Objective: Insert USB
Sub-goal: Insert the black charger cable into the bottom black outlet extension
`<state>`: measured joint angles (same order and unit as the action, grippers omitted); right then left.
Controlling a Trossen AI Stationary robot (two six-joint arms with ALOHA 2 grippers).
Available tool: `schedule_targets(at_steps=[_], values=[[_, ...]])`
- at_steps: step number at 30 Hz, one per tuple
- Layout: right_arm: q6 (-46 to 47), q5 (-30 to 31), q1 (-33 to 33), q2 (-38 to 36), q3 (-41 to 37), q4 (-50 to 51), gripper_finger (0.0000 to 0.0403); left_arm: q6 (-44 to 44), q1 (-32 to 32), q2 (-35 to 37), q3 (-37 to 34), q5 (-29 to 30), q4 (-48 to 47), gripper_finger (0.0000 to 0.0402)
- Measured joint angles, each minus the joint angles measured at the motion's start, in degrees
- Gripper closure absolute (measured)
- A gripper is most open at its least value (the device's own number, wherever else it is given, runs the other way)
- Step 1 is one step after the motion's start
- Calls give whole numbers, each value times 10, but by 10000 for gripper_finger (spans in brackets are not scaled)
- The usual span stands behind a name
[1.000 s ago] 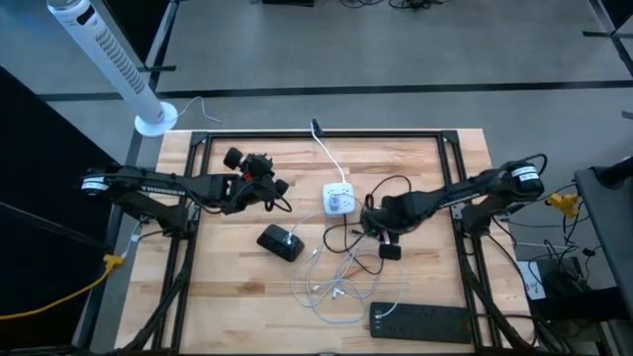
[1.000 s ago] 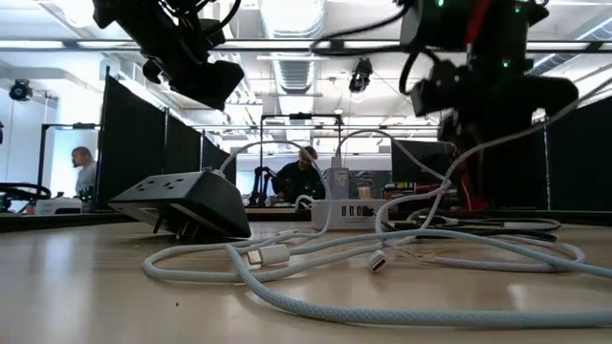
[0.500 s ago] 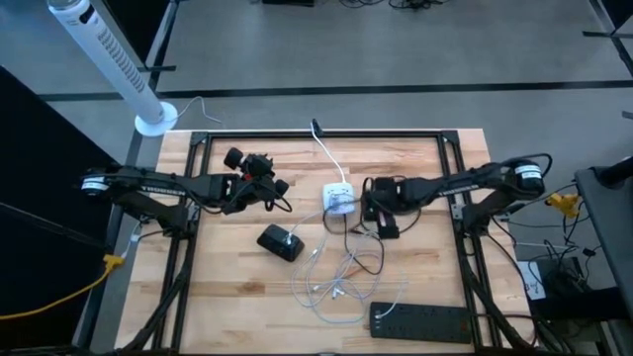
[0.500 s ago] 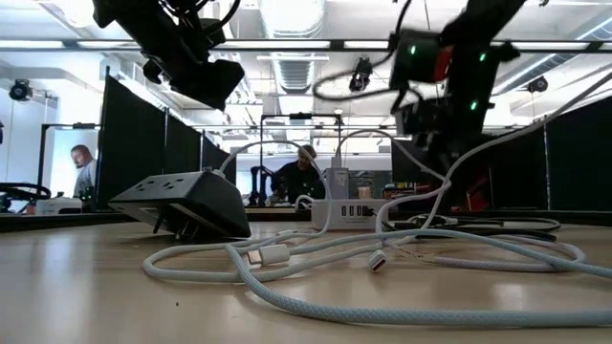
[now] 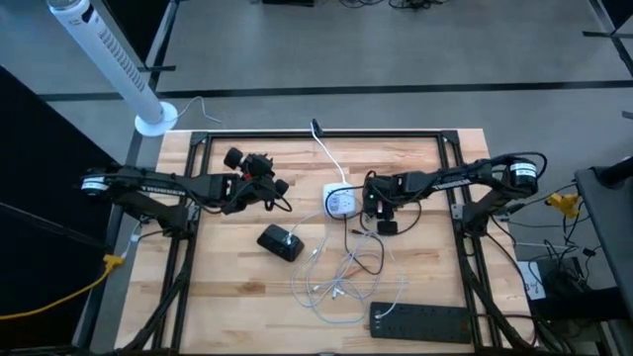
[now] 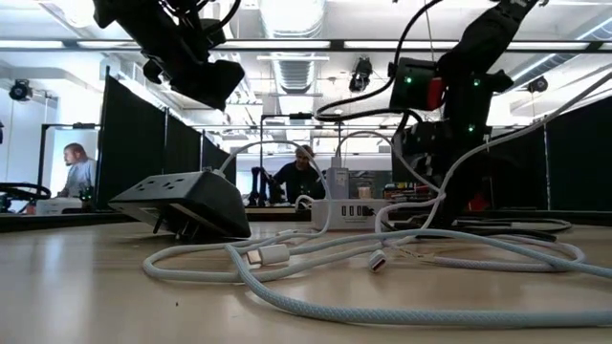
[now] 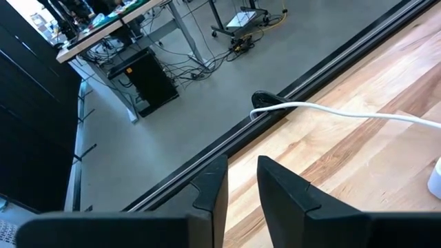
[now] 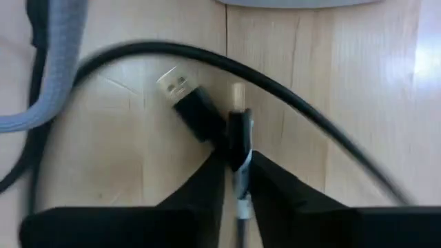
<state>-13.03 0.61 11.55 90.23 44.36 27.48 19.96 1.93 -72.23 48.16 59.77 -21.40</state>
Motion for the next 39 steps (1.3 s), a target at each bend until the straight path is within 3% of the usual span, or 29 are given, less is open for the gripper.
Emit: schedule_targets(at_steps=[3, 8, 11, 15, 16, 18, 20, 23, 26, 31, 39], values=[[-3, 27, -13, 11, 1, -4, 389, 0, 0, 0, 0, 0, 0, 332], [43, 104, -61, -22, 13, 68, 391, -2, 0, 0, 0, -16, 15, 331], [101, 188, -113, -67, 44, 150, 391, -33, 0, 0, 0, -50, 60, 335], [187, 328, -208, -124, 71, 219, 391, -144, -9, 0, 0, -239, 220, 336], [193, 335, -217, -132, 76, 207, 391, -162, -10, 0, 2, -272, 247, 336], [184, 338, -269, -178, 70, 172, 391, -239, -22, -22, -15, -402, 409, 336], [180, 339, -292, -209, 70, 122, 391, -306, -32, -58, -21, -475, 529, 337], [161, 344, -296, -237, 60, 93, 391, -383, -31, -117, -25, -525, 644, 337], [129, 335, -298, -243, 54, 34, 391, -421, -26, -176, -14, -524, 700, 334], [76, 322, -288, -230, 52, 6, 391, -448, -16, -248, 46, -559, 686, 312], [45, 302, -278, -217, 50, -17, 391, -453, -11, -313, 158, -612, 515, 231]])
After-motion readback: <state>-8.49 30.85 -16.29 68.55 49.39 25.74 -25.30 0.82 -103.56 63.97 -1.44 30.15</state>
